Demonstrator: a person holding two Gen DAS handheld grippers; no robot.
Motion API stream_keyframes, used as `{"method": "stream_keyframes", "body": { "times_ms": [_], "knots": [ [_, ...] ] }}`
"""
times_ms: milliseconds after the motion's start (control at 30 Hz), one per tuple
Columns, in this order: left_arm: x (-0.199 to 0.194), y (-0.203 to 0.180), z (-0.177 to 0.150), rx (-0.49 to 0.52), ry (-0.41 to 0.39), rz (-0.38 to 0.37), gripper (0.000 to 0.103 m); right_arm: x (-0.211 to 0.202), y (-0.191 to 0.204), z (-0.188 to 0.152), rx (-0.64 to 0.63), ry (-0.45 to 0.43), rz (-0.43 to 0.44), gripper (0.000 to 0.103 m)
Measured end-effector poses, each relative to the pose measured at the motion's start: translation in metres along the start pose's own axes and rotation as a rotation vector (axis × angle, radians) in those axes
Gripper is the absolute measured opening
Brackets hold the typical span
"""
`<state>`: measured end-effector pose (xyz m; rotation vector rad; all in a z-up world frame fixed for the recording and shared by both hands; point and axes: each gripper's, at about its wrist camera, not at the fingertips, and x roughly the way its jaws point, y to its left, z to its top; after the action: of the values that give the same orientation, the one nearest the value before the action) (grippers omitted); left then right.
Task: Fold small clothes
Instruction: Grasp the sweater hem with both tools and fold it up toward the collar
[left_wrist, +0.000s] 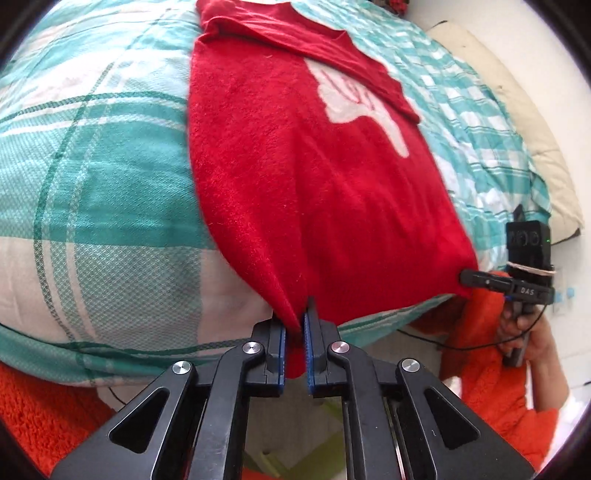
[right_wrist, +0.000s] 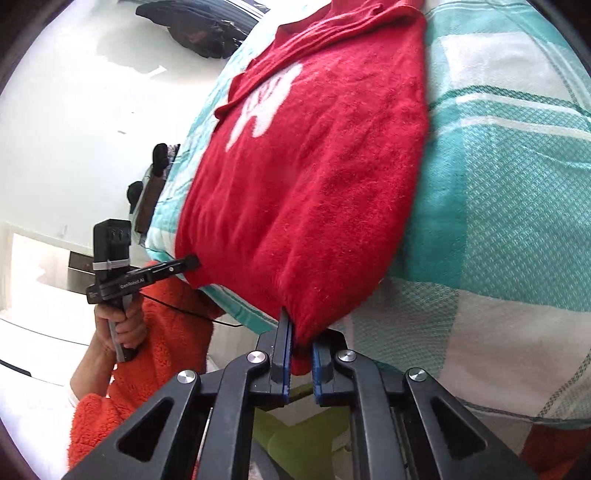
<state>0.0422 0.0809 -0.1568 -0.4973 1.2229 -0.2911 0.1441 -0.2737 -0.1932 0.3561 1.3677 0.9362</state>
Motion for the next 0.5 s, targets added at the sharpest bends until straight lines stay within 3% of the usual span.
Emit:
{"method": "stream_keyframes", "body": {
  "times_ms": [133,233,333,500],
  "knots": [
    [-0.032,0.001,0.032,-0.103,-0.091,-0.197,0.006,-0.030,0.005,0.014,0.050,-0.119,0.199,0.009],
    [-0.039,0.008,0.083,-0.191,-0.178,-0.258,0.006,-0.047,0.000,0.045,0.104,-0.234,0.303,0.009],
    [-0.029,0.015,0.148,-0.241,-0.228,-0.237,0.006,-0.055,-0.011,0.097,0.163,-0.325,0.314,0.009],
    [0.013,0.038,0.255,-0.316,-0.221,-0.159,0.006,-0.043,-0.034,0.204,0.220,-0.393,0.234,0.009]
  ]
}}
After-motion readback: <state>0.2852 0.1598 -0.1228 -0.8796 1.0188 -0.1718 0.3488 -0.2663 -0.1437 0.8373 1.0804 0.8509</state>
